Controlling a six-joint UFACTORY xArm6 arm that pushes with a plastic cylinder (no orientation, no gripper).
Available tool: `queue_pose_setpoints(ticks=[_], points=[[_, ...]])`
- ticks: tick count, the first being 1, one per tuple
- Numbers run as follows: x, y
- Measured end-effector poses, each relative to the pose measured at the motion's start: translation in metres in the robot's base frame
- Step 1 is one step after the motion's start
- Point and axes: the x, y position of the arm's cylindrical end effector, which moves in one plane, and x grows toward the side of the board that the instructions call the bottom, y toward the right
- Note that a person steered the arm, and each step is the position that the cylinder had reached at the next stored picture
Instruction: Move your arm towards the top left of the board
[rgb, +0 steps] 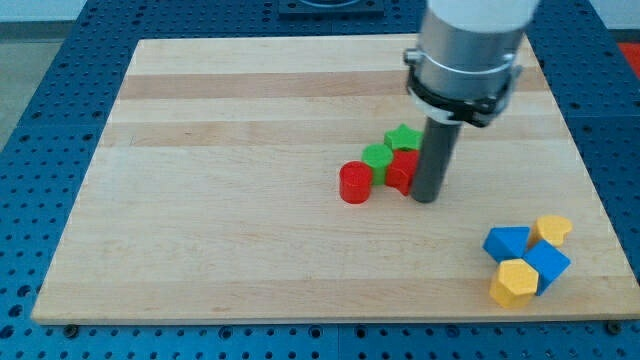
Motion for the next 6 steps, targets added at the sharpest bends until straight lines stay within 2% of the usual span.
queue_pose_setpoints(ticks=[1, 2, 3, 4, 5, 6], points=[[0.000, -0.004], [0.006, 0.025], [0.023, 0.005], [0.050, -0.078], [0.028, -0.194], [-0.065, -0.250]])
